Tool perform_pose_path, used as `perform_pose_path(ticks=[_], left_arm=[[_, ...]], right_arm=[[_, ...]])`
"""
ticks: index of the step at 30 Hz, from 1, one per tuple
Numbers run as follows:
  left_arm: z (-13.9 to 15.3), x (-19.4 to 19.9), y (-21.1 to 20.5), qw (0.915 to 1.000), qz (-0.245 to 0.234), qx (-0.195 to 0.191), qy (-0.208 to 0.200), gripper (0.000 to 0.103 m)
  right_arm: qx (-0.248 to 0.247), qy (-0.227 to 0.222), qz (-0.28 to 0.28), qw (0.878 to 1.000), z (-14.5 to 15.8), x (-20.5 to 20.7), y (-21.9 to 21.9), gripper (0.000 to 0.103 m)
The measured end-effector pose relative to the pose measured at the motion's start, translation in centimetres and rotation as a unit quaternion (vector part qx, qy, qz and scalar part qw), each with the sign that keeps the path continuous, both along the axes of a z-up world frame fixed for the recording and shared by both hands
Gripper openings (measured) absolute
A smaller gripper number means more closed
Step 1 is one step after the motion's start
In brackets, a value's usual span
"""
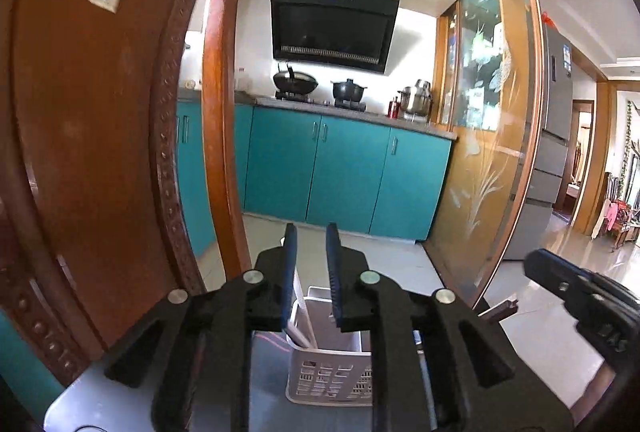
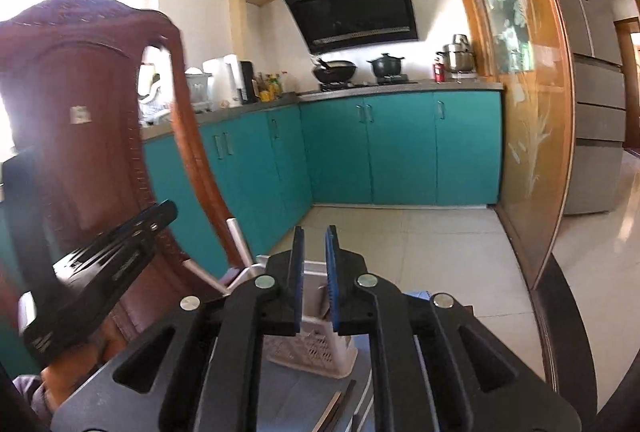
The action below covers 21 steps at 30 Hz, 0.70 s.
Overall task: Organize utensils
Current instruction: 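Open both grippers to drop the chopsticks into the white holder, then move both grippers back down to the remaining chopsticks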
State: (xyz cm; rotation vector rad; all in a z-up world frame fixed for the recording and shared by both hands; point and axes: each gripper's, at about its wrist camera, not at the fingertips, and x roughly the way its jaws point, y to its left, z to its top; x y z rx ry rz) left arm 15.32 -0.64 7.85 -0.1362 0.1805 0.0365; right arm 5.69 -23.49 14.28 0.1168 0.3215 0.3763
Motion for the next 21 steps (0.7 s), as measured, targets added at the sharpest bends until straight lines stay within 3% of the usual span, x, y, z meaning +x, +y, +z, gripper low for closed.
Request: perform_pose_path(ticks=[3,5,6,8,9,11,14,16,19,21], left_arm=[[0.1,-1.7,0.5,0.9992,0.013,-0.019,-0.032,0.02],[-0.5,-3.3,0.9,0.9981,0.023,-0.036,-0.045,0.02],[-1.1,-3.8,1.0,0.998,0.022,-0.042,-0.043,0.02],[-2.6,-4.2,1.0,0.999,0.01,-0.042,-0.014,0.021],[-3.9,-3.8,0.8,0.9991,0.002,-0.039,0.017,0.023],[-5.9,-2.9,0.5,0.9964,-0.021,-0.045,0.069,0.024],[-9.3,-1.1,0.3,0.9819,-0.067,-0.088,0.154,0.024],[-11.2,0.1,-0.3,0.9673,-0.098,-0.107,0.209,0.026],[-13.6,1.3,-1.6,0.9506,-0.123,-0.091,0.27,0.032],[-15.0,1.9,-2.7,0.9411,-0.132,-0.073,0.303,0.033]], right_arm=[[-0.012,-0.006,0.032,0.999,-0.9,-2.9,-0.6,0.011],[-0.035,0.034,0.043,0.998,-4.0,-3.7,-0.8,0.011],[-0.048,0.063,0.048,0.996,-5.6,-3.3,-0.8,0.011],[-0.08,0.174,0.036,0.981,-11.0,-1.3,-0.5,0.011],[-0.1,0.243,0.023,0.965,-13.9,0.0,-0.3,0.011],[-0.11,0.3,0.025,0.947,-16.3,1.0,0.0,0.011],[-0.121,0.341,0.034,0.932,-17.8,1.6,0.6,0.011],[-0.134,0.369,0.027,0.919,-19.3,1.9,1.0,0.011],[-0.149,0.391,0.023,0.908,-20.8,2.2,1.4,0.011],[-0.153,0.388,0.013,0.909,-21.1,2.1,1.3,0.011]])
